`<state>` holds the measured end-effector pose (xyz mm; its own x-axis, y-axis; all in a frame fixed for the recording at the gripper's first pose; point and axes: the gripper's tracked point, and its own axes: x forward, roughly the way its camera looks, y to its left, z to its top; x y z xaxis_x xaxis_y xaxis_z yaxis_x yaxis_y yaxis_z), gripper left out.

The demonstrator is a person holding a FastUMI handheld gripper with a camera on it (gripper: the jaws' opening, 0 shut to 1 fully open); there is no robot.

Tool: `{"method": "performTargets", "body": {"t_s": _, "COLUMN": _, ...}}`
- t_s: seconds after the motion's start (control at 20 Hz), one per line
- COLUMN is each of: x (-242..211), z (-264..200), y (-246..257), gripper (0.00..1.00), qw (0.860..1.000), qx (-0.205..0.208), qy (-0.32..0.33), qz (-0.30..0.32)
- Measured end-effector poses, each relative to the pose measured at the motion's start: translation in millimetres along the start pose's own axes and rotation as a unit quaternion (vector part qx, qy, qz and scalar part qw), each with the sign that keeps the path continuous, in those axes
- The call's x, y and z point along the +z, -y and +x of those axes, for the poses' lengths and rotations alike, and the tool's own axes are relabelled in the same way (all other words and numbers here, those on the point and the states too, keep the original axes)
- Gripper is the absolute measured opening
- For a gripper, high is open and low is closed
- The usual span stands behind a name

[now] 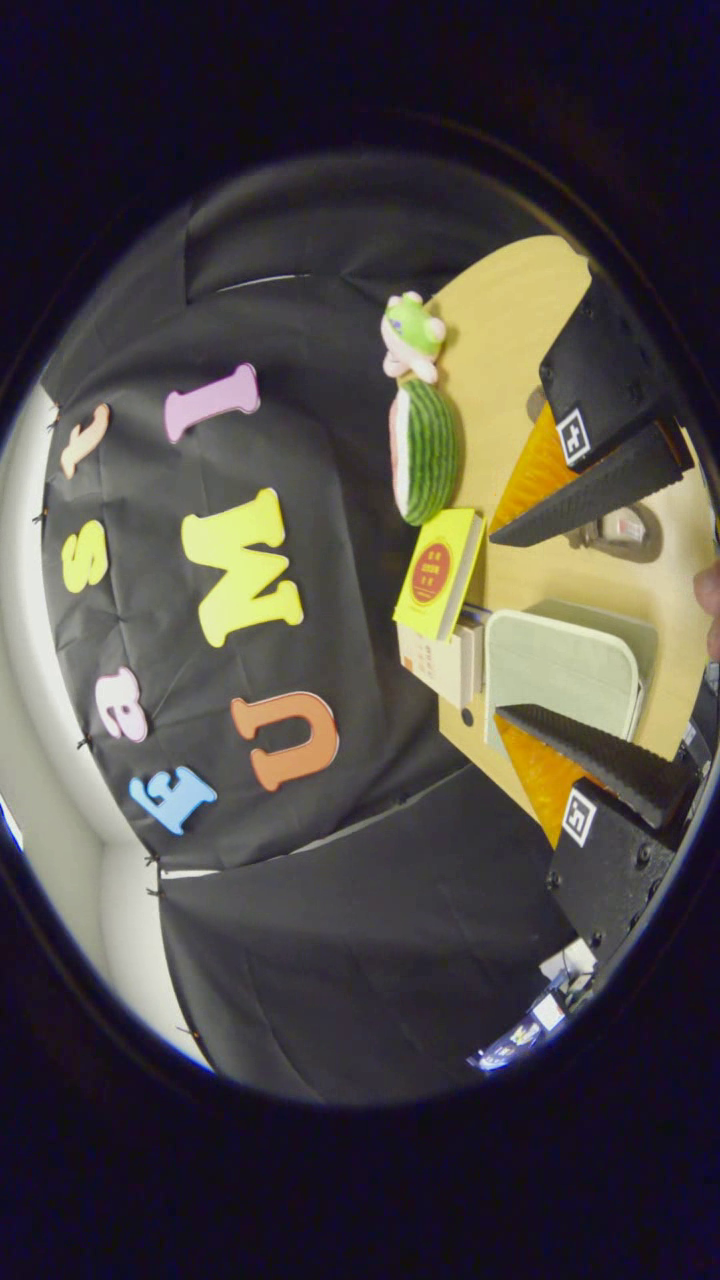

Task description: Open the storage box then place both shoes into the box .Put the left shoe in first, then the right shoe, with the right side of both shoes facing outward in a uniform manner.

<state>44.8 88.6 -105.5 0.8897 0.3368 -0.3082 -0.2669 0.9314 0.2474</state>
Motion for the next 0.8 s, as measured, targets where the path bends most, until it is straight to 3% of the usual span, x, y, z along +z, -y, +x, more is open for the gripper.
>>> {"method": "performTargets", "body": {"t_s": 0.35, "x": -79, "z": 45, "y": -9, "gripper": 1.0, "qw": 0.992, "qx": 0.053, "qy": -0.11, "qz": 0.017}}
{"method": "performTargets", "body": {"t_s": 0.55, "x": -112, "z": 65, "y": -6, "gripper": 0.99, "qw": 0.985, "qx": 0.064, "qy": -0.157, "qz": 0.036}}
{"method": "performTargets", "body": {"t_s": 0.8, "x": -136, "z": 87, "y": -7, "gripper": 0.92, "qw": 0.973, "qx": 0.079, "qy": -0.206, "qz": 0.073}}
